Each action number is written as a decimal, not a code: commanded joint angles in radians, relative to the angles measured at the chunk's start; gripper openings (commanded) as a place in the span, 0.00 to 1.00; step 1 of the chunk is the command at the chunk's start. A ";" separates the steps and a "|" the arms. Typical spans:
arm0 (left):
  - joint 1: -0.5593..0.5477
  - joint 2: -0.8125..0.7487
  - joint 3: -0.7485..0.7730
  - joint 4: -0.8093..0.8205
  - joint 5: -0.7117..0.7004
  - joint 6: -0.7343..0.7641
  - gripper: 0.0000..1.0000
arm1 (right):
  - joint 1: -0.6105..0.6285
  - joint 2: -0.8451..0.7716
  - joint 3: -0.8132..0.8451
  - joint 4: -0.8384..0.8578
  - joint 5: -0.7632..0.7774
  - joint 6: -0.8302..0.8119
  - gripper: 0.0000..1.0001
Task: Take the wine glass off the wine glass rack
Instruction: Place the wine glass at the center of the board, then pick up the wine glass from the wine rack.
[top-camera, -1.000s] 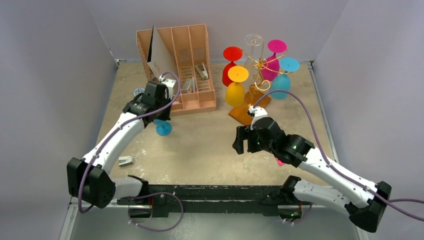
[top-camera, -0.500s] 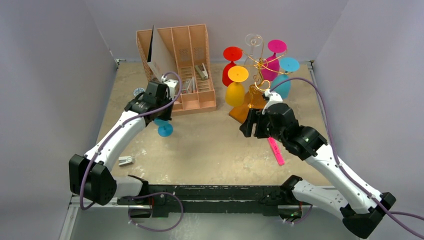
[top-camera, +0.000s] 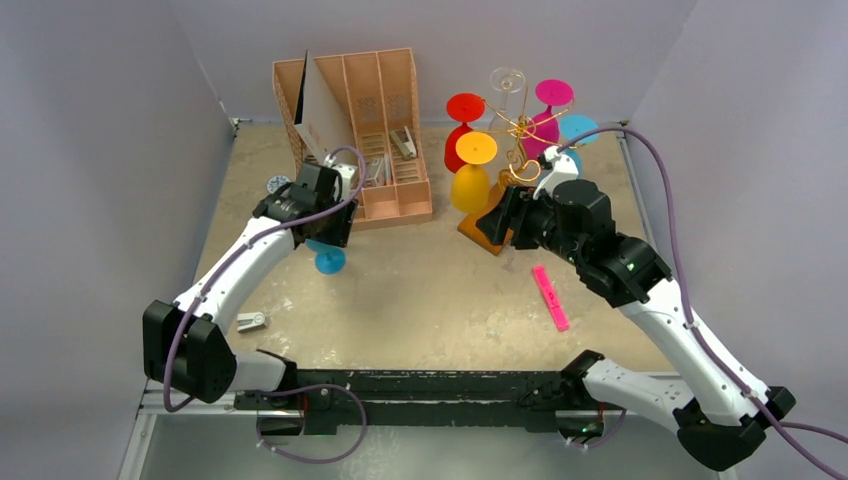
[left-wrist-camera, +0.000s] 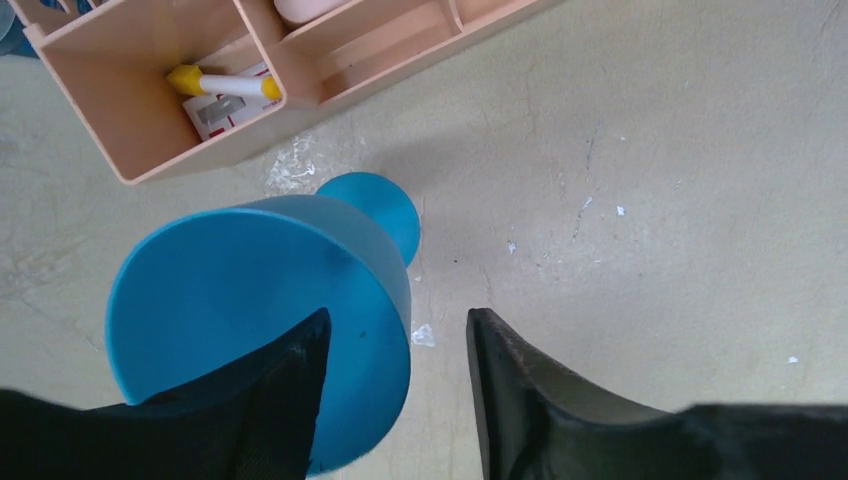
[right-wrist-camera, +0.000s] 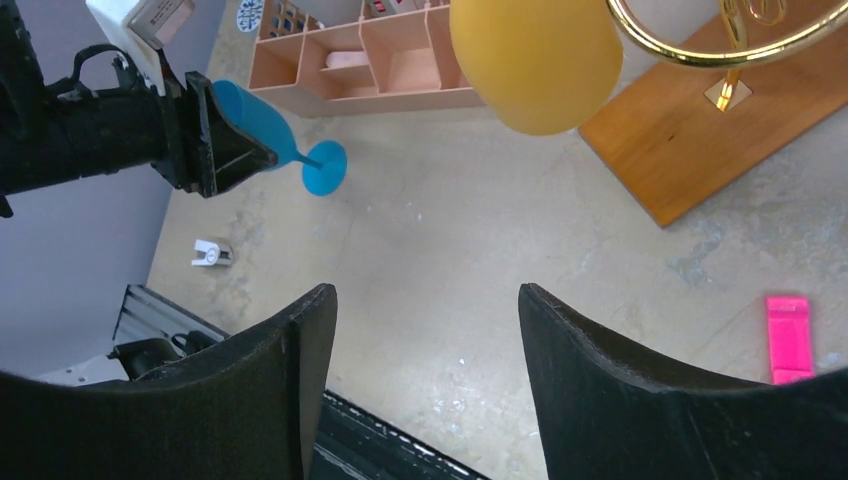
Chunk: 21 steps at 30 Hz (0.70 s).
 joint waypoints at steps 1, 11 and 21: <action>0.007 -0.088 0.011 0.017 -0.001 -0.015 0.56 | -0.005 0.022 0.071 0.060 0.019 0.011 0.69; 0.007 -0.212 -0.025 0.050 -0.040 -0.029 0.79 | -0.005 0.086 0.146 0.176 0.158 0.017 0.67; 0.007 -0.369 -0.073 0.109 -0.108 -0.043 0.83 | -0.005 0.181 0.214 0.264 0.232 0.023 0.71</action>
